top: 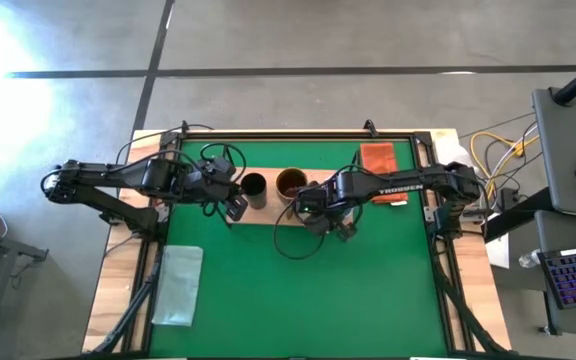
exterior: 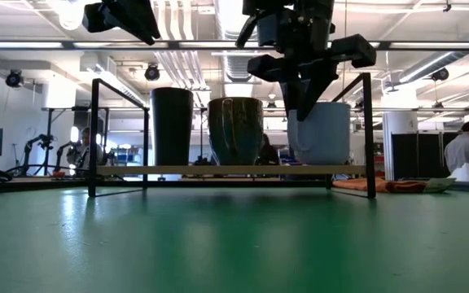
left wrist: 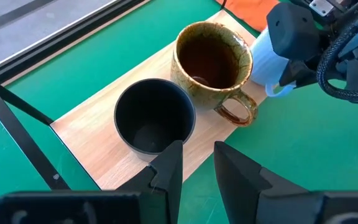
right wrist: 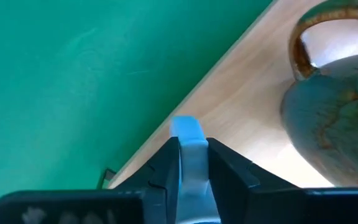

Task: Stack small to large cups/mugs on shelf
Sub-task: Adjust the mugs including the cup

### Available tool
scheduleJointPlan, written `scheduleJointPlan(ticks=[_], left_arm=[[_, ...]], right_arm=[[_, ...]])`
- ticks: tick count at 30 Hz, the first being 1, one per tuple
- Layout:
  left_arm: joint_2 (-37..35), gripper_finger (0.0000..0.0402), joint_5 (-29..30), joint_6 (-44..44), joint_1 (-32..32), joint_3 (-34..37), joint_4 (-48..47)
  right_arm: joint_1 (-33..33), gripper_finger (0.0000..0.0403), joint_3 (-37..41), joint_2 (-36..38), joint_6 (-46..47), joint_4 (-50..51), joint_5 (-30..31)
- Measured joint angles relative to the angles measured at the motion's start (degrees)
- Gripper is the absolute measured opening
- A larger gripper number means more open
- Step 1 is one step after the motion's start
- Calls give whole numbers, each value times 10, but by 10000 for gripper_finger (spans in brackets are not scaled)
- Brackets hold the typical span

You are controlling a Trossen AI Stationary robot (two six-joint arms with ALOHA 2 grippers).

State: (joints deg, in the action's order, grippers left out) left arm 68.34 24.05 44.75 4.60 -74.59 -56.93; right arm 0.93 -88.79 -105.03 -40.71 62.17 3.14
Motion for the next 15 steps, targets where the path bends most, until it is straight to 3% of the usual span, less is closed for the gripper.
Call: scheduleJointPlan(ticks=[11,15], left_arm=[[0,77,0,-1,0,0,1],[0,77,0,-2,0,0,0]], right_arm=[[0,145,0,9,3,-7,15],[0,152,-16,23,58,-2,15]])
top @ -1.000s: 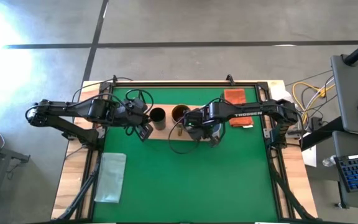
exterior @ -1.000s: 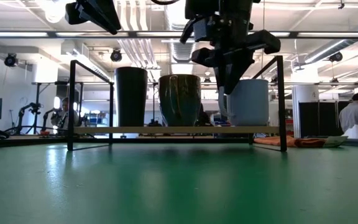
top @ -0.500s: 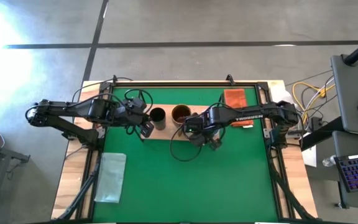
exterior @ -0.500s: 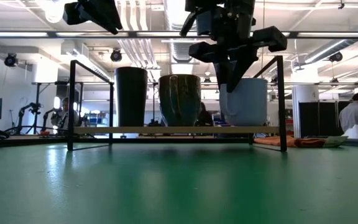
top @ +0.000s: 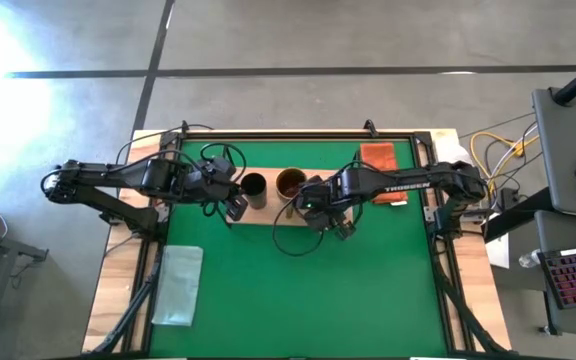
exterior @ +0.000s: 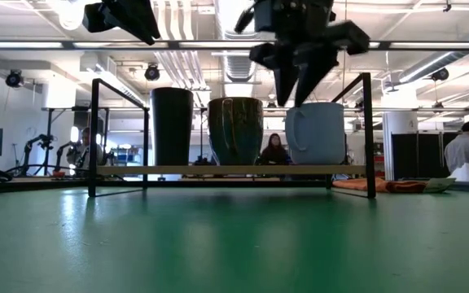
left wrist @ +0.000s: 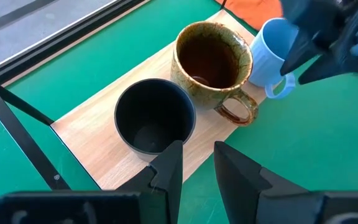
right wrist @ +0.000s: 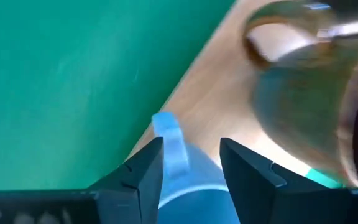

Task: Stack small to large cups/mugs on shelf
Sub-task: Adjust the mugs including the cup

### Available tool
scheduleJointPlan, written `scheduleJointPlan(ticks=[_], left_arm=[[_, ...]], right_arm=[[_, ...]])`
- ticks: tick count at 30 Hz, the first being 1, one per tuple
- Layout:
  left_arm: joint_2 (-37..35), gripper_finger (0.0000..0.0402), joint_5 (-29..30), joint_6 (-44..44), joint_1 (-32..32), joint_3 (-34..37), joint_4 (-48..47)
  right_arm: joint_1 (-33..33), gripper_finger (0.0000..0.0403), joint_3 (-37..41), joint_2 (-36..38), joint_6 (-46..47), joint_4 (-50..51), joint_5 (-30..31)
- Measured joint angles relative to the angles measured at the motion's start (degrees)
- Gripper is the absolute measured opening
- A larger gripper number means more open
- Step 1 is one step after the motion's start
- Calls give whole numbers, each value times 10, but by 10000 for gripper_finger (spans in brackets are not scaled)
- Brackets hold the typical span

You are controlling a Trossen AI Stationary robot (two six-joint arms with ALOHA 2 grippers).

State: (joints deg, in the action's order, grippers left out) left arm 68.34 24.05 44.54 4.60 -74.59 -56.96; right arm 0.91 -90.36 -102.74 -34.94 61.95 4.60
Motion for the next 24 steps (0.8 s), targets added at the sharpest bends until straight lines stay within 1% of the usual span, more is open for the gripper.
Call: scheduleJointPlan(ticks=[3,5,6,9,11,12,15,18,21,24], left_arm=[[0,77,-1,-3,0,0,0],[0,77,-8,-4,0,0,-1],[0,77,-13,-9,0,0,-1],[0,77,-26,-43,0,0,-4],[0,77,-28,-79,0,0,-6],[0,77,-27,-102,0,0,-6],[0,77,-28,-163,0,0,-6],[0,77,-28,-220,0,0,-10],[0,77,-29,-269,0,2,-15],[0,77,-31,-313,0,3,-22]], right_arm=[[2,152,-27,9,78,11,0],[3,150,-48,12,161,12,-1],[3,149,-61,12,222,12,-1],[3,148,-92,10,454,3,0],[6,150,-99,9,595,-18,1],[11,151,-99,8,650,-24,12],[39,153,-98,3,809,-17,88],[72,155,-98,-2,954,-4,128],[111,153,-98,-10,1093,1,198],[139,146,-98,-24,1227,11,246]])
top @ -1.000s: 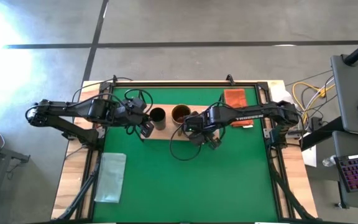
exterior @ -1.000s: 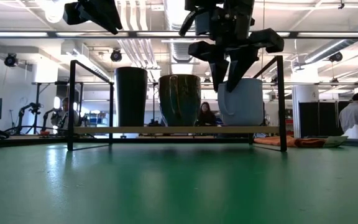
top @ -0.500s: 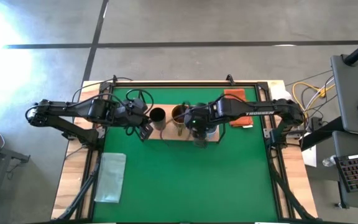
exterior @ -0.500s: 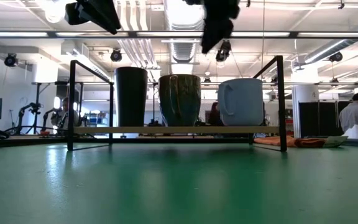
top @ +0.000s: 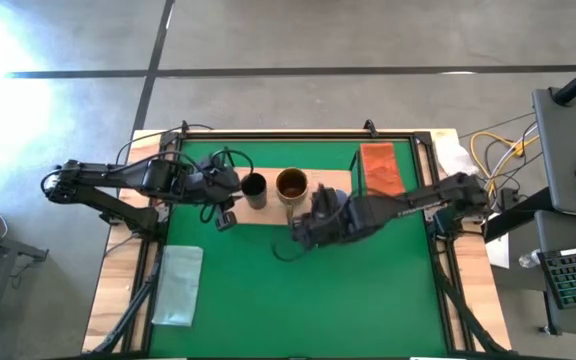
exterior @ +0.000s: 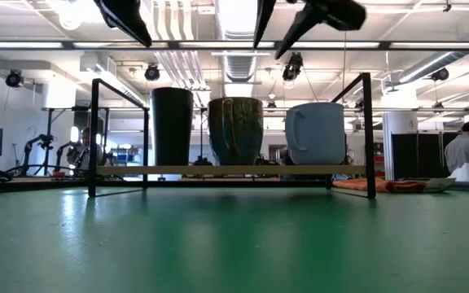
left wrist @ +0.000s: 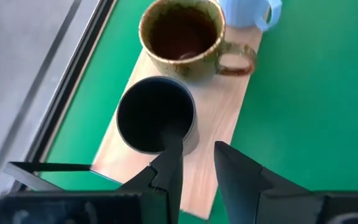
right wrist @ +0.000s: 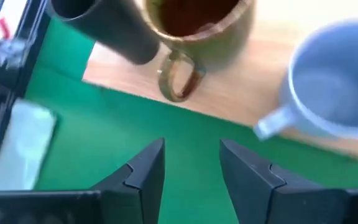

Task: Stack small to large cups/mugs on shelf
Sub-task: Adjust the mugs including the cup

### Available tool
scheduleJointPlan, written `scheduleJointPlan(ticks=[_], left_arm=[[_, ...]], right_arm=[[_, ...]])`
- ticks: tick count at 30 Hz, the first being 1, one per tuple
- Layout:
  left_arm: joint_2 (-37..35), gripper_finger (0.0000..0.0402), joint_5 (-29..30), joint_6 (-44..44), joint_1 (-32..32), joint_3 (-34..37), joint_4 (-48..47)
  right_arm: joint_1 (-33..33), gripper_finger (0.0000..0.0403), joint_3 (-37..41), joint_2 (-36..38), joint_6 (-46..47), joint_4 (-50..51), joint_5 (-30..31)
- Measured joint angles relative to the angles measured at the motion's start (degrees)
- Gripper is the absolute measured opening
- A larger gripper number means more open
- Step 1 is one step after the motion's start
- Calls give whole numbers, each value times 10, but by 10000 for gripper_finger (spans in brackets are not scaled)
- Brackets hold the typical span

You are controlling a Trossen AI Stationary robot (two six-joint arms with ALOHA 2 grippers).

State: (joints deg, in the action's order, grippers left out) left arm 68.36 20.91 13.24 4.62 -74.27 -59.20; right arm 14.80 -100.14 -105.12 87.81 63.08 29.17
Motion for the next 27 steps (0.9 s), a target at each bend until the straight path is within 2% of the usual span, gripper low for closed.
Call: scheduleJointPlan(ticks=[3,10,14,16,19,24,27], left_arm=[[-2,77,-3,-33,0,8,-3],[-46,77,-15,-27,18,40,3],[-81,77,14,14,43,57,10],[-102,77,42,21,60,71,16],[-129,77,101,34,88,98,12],[-180,77,181,41,135,143,13],[-213,77,200,26,149,166,11]], right_arm=[[22,138,0,-28,100,16,34],[51,127,0,-115,258,106,27],[73,127,0,-141,335,113,31],[90,127,-12,-152,372,118,71],[109,124,-55,-179,387,133,116],[121,109,-183,-261,387,197,118],[124,100,-282,-326,395,270,102]])
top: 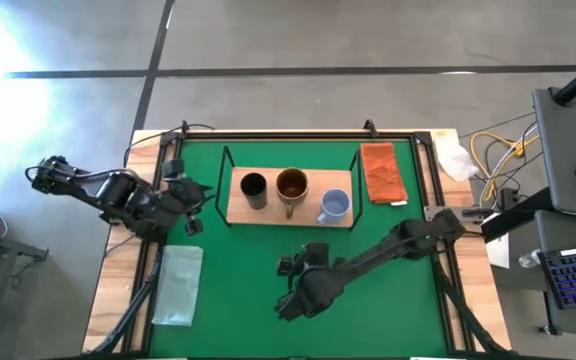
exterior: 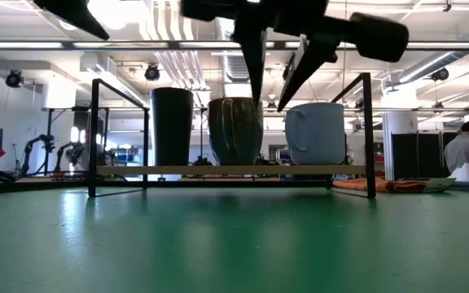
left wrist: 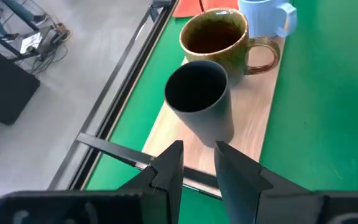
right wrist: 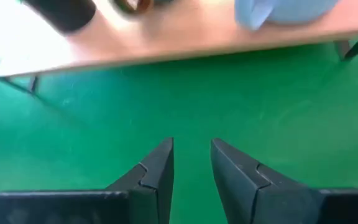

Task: Stack small to large cups/mugs on shelf
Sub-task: Adjust the mugs including the cup

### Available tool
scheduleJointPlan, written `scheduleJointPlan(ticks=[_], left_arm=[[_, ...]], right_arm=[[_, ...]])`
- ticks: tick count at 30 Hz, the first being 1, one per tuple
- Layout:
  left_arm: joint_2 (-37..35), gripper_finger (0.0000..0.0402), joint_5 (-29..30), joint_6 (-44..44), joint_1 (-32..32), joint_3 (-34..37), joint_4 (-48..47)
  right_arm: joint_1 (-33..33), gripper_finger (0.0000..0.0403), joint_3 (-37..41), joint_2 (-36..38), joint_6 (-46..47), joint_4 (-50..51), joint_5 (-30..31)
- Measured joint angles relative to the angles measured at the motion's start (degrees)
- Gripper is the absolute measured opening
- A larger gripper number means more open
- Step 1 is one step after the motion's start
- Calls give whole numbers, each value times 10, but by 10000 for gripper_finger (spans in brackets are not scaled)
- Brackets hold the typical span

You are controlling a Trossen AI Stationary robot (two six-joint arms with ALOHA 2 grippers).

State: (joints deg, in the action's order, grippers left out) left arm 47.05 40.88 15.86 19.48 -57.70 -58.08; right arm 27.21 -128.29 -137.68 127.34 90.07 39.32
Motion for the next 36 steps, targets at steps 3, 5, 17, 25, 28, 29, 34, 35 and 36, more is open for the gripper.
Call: scheduleJointPlan(ticks=[3,5,17,25,28,29,34,35,36], left_arm=[[-32,77,0,-2,4,8,-26],[-51,77,0,-5,5,12,-44],[-226,77,-34,-43,5,72,-94],[-346,77,-213,-42,5,81,-98],[-324,77,-244,-44,5,83,-99],[-305,77,-243,-50,5,83,-98],[-155,77,-323,-135,5,63,-44],[-129,77,-352,-151,5,58,-18],[-103,77,-378,-164,5,51,8]], right_arm=[[1,90,-51,-39,-30,-2,-4],[0,83,-67,-59,0,1,3],[-6,73,-58,-36,-17,-1,56],[-30,72,-57,16,5,-1,95],[-45,70,-57,58,-37,0,129],[-50,68,-57,73,-61,-1,126],[-81,50,-58,127,-151,0,99],[-86,45,-57,135,-166,-1,98],[-90,40,-57,144,-183,-1,98]])
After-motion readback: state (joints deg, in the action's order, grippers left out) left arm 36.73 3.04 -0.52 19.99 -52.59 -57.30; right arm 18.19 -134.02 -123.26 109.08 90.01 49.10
